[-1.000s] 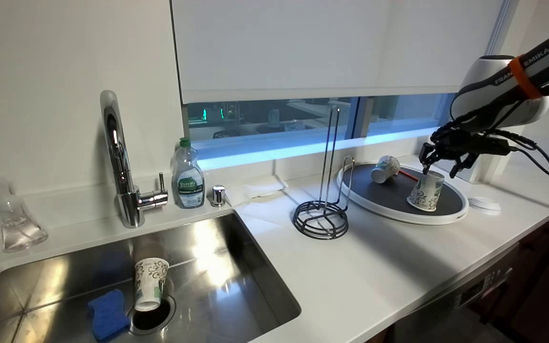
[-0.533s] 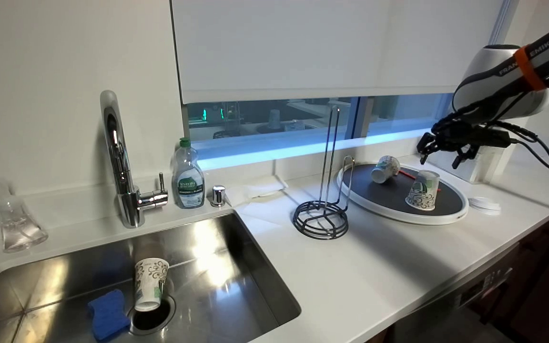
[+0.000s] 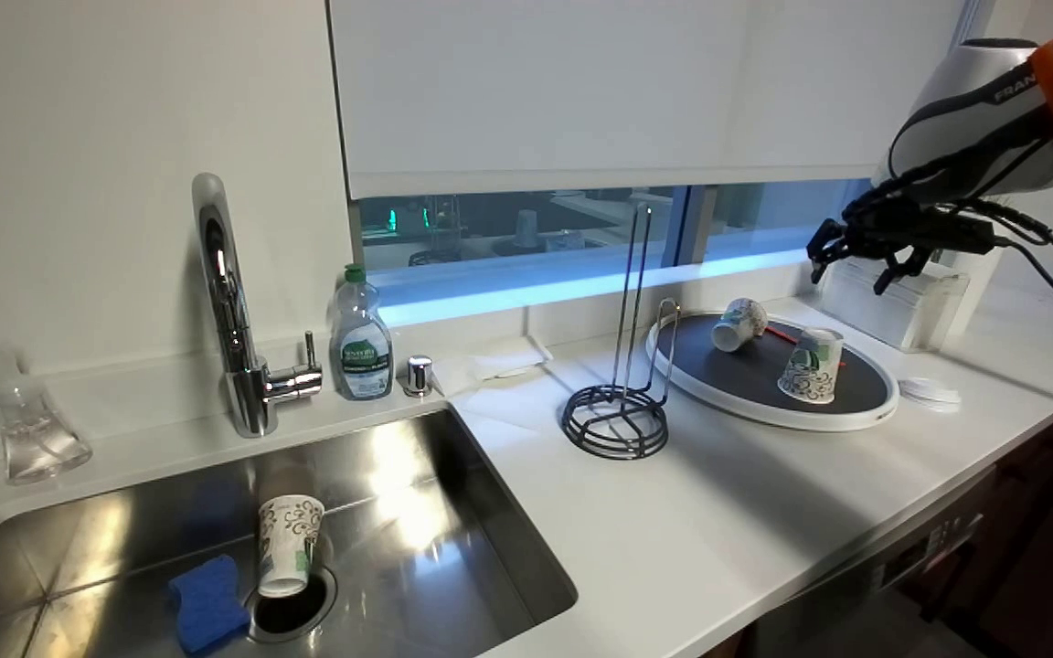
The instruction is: Move the cup from the paper towel holder to where the other cup is
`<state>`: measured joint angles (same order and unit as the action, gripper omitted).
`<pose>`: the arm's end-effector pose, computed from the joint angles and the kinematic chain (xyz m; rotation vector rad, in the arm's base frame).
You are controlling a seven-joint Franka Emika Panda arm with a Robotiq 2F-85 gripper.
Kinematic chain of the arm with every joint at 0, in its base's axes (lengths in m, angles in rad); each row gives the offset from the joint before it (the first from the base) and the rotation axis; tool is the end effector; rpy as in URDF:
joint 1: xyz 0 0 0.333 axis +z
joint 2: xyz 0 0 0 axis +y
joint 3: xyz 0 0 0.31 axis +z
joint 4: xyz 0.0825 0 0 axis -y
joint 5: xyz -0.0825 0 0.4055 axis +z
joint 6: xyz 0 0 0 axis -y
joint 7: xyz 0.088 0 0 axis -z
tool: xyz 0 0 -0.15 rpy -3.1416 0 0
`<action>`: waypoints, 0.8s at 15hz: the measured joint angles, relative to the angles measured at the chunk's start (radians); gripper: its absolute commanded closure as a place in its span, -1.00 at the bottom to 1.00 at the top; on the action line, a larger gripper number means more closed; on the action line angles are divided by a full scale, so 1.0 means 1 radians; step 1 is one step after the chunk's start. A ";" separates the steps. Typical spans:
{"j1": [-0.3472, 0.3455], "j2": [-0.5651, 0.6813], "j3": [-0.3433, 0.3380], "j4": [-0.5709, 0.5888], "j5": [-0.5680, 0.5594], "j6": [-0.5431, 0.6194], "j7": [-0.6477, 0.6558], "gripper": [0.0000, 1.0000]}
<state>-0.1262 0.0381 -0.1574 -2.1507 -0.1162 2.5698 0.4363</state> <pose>0.5855 -0.1712 0.3657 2.8769 -0.9422 0.5921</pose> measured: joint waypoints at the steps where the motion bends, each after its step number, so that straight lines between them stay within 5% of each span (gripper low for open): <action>1: 0.000 -0.014 0.001 -0.008 0.000 0.000 0.005 -1.00; 12: -0.003 -0.108 0.005 -0.086 -0.011 -0.005 0.012 -1.00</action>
<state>-0.1289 -0.0702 -0.1527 -2.2367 -0.1276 2.5649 0.4483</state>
